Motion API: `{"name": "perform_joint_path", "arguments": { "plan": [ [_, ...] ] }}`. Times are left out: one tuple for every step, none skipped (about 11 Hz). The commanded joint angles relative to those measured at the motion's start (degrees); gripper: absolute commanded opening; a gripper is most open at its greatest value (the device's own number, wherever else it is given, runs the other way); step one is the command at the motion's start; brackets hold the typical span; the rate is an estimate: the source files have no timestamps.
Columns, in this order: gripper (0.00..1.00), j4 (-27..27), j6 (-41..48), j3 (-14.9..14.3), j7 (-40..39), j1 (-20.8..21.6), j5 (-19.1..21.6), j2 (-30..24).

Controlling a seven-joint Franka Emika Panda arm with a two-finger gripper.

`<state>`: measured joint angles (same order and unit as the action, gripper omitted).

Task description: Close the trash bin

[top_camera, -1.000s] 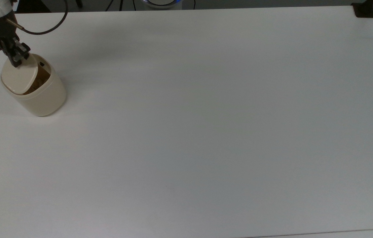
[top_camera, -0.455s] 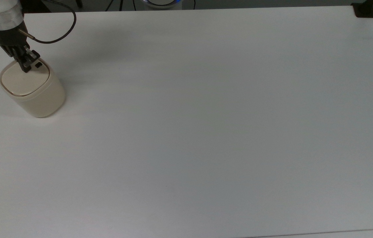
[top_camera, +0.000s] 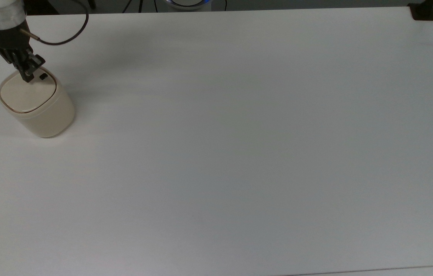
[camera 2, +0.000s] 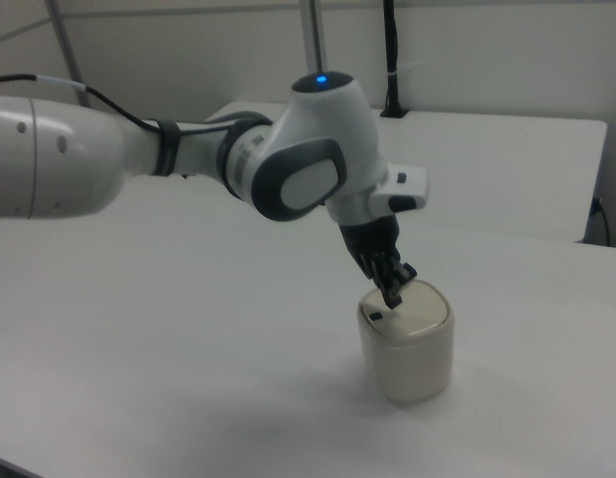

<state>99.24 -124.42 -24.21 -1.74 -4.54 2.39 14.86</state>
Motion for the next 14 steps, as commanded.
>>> {"name": "perform_joint_path", "arguments": {
  "plan": [
    [0.42,2.36,10.21,2.83,-4.32,3.57,0.34,-10.53],
    [0.69,2.36,14.08,6.42,-4.24,3.58,0.34,-12.30],
    [1.00,2.01,17.08,10.02,-4.24,3.58,0.16,-13.44],
    [1.00,1.40,18.93,13.28,-4.15,3.49,0.16,-14.07],
    [1.00,0.26,22.61,15.57,-4.15,3.31,0.16,-14.59],
    [1.00,-0.27,26.56,17.86,-4.32,3.49,0.34,-15.21],
    [1.00,-1.49,27.47,20.14,-3.63,3.14,0.43,-15.82],
    [1.00,-1.59,28.35,20.43,-3.62,3.31,0.43,-16.26],
    [1.00,-1.59,28.88,21.56,-3.71,3.57,0.43,-16.36],
    [1.00,-1.59,28.27,22.27,-3.71,3.31,0.34,-16.18],
    [1.00,-1.42,27.14,22.27,-3.62,3.40,0.25,-16.18],
    [1.00,-1.59,26.86,22.27,-3.45,3.14,0.25,-15.92],
    [1.00,-1.59,26.69,22.27,-3.27,3.74,-0.01,-15.57],
    [1.00,-1.59,25.90,22.19,-1.44,4.36,-0.19,-15.13]
  ]
}}
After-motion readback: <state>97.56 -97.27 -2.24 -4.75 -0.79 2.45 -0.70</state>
